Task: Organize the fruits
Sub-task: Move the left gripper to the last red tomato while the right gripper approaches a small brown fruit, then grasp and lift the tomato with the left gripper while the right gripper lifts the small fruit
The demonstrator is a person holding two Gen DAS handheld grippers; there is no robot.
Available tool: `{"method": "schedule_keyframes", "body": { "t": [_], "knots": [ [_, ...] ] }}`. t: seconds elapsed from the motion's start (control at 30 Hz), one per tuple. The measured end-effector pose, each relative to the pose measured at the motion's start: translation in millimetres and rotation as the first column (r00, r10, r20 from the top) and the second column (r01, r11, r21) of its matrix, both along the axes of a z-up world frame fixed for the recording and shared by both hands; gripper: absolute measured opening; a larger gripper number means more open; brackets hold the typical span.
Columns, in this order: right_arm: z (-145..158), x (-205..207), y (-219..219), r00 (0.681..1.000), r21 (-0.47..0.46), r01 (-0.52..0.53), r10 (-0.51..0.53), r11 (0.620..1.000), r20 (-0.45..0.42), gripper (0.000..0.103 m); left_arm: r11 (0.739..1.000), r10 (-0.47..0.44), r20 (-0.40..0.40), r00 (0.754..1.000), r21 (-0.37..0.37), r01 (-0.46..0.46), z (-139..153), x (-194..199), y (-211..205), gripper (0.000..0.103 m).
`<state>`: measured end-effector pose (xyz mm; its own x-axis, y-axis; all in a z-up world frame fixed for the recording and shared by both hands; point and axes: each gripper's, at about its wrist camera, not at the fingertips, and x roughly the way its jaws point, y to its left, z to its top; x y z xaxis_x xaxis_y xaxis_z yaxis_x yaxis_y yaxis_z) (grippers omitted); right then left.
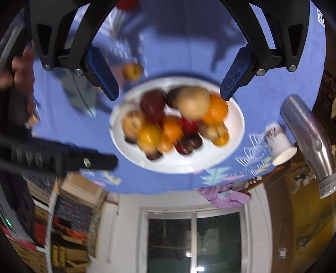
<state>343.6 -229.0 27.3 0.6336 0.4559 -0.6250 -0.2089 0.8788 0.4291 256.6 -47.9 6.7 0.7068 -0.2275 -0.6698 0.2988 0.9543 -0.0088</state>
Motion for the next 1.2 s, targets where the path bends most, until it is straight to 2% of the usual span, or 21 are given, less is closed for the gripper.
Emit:
{"method": "schedule_keyframes", "body": {
  "t": [0.17, 0.33, 0.43, 0.53, 0.6, 0.67, 0.77, 0.9, 0.97, 1.03, 1.07, 1.13, 1.2],
  "knots": [
    [-16.9, -34.0, -2.8, 0.995, 0.021, -0.076, 0.078, 0.997, -0.06, 0.053, 0.992, -0.101, 0.013, 0.995, 0.078, 0.099, -23.5, -64.7, -16.7, 0.095],
    [-30.6, -55.7, 10.2, 0.983, 0.041, -0.151, 0.154, 0.988, -0.098, 0.053, 0.978, -0.144, -0.041, 0.989, 0.145, 0.149, -51.0, -91.7, -26.5, 0.095],
    [-39.0, -54.9, 20.5, 0.977, 0.031, -0.174, 0.177, 0.984, -0.121, 0.053, 0.982, -0.141, -0.055, 0.988, 0.119, 0.147, -52.2, -88.5, -24.2, 0.095],
    [-49.6, -51.5, 28.4, 0.971, 0.017, -0.181, 0.181, 0.983, -0.156, 0.053, 0.989, -0.114, -0.114, 0.987, 0.077, 0.124, -59.0, -77.8, -17.4, 0.095],
    [-54.9, -46.8, 33.3, 0.97, 0.0, -0.179, 0.176, 0.984, -0.166, 0.053, 0.992, -0.108, -0.14, 0.984, 0.043, 0.115, -61.4, -72.6, -13.3, 0.09],
    [-58.3, -42.4, 38.9, 0.97, -0.014, -0.18, 0.175, 0.984, -0.171, 0.053, 0.993, -0.105, -0.165, 0.981, 0.035, 0.113, -64.3, -68.0, -11.9, 0.076],
    [-61.6, -37.2, 46.2, 0.972, -0.046, -0.172, 0.162, 0.984, -0.171, 0.053, 0.993, -0.107, -0.17, 0.98, 0.03, 0.113, -65.4, -67.0, -11.1, 0.075],
    [-69.4, -31.1, 57.1, 0.969, -0.089, -0.183, 0.164, 0.979, -0.185, 0.041, 0.994, -0.104, -0.17, 0.98, 0.027, 0.11, -66.3, -67.2, -9.9, 0.07],
    [-74.0, -28.5, 62.1, 0.967, -0.115, -0.191, 0.167, 0.975, -0.194, 0.037, 0.994, -0.102, -0.166, 0.981, 0.024, 0.108, -66.0, -67.9, -9.2, 0.057],
    [-73.4, -30.4, 65.0, 0.972, -0.148, -0.188, 0.162, 0.971, -0.171, 0.027, 0.993, -0.112, -0.164, 0.98, 0.013, 0.116, -64.9, -71.5, -9.5, 0.05],
    [-73.4, -30.4, 64.3, 0.972, -0.143, -0.19, 0.165, 0.971, -0.17, 0.027, 0.992, -0.12, -0.162, 0.979, 0.007, 0.123, -64.2, -71.6, -10.2, 0.04],
    [-73.7, -30.4, 62.5, 0.971, -0.133, -0.188, 0.165, 0.973, -0.171, 0.027, 0.989, -0.144, -0.158, 0.977, 0.0, 0.146, -62.8, -74.4, -12.0, 0.029],
    [-72.1, -31.6, 59.9, 0.971, -0.126, -0.19, 0.167, 0.974, -0.17, 0.027, 0.989, -0.145, -0.15, 0.978, 0.012, 0.148, -61.7, -77.6, -14.3, 0.029]
  ]
}}
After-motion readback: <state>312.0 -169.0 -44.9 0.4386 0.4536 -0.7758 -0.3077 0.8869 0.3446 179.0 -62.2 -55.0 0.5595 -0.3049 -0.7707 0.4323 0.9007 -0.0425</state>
